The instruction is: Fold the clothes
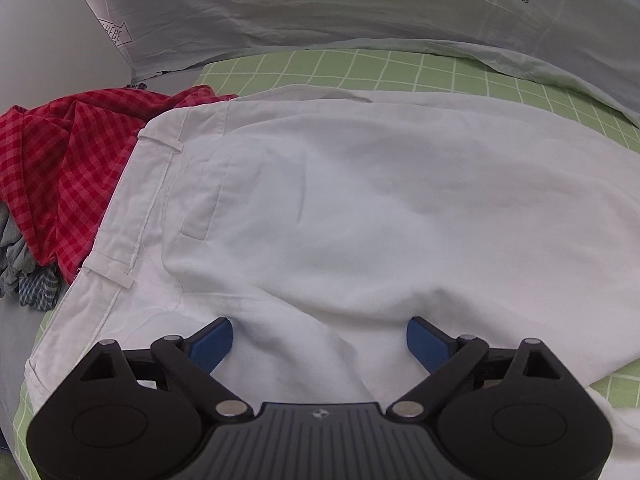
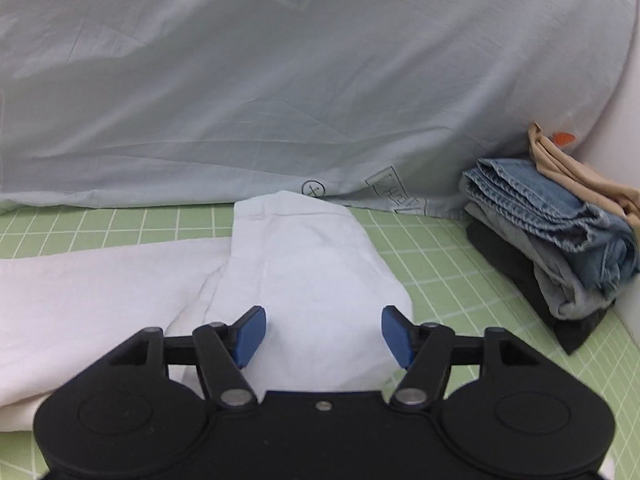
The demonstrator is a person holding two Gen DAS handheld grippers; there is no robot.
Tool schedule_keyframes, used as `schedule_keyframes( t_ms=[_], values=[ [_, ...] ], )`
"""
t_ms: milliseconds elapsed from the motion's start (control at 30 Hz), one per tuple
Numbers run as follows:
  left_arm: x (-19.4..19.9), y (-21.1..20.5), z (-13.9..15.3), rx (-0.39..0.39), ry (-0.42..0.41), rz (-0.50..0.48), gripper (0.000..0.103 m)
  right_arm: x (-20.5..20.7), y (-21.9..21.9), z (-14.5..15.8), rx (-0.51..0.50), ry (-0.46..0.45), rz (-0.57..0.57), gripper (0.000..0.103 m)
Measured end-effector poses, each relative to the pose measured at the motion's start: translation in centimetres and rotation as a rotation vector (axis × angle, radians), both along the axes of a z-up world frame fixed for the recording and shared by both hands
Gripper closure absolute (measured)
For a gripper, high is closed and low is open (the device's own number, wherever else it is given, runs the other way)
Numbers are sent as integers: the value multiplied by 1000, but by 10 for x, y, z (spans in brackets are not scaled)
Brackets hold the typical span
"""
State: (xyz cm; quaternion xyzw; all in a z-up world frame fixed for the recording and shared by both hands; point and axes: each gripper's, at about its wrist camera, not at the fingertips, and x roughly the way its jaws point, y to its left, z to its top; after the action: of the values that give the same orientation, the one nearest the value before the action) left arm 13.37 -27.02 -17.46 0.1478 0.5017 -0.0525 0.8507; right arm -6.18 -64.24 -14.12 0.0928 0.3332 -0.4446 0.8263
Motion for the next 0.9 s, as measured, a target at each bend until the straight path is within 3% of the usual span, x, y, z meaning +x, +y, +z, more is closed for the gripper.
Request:
schedule_keyframes(
  t_ms=[33,133,300,333,400,433,500,567,833,900],
  values=[
    [1,2,0,-8,8,10,4,-10,8,1,38,-39,-28,22],
    [3,4,0,-23,27,30,4,-19,29,-1,137,-108,19,22],
    [1,4,0,-18,27,26,4,5,49,-9,166,-49,165,24],
    [1,4,0,-19,26,26,4,10,48,-12,164,-22,162,31],
    [1,4,0,-20,28,25,4,14,43,-15,167,11,146,56],
    [1,4,0,-20,28,25,4,13,39,-14,171,7,140,73],
    [2,4,0,-22,29,25,4,3,32,-4,166,-34,136,90],
    [2,4,0,-21,29,26,3,-6,26,11,96,-45,148,96],
    [4,4,0,-21,31,35,1,-26,-35,89,-312,-60,57,98],
    [5,4,0,-21,32,40,1,-20,-53,87,-335,-29,33,99]
  ],
)
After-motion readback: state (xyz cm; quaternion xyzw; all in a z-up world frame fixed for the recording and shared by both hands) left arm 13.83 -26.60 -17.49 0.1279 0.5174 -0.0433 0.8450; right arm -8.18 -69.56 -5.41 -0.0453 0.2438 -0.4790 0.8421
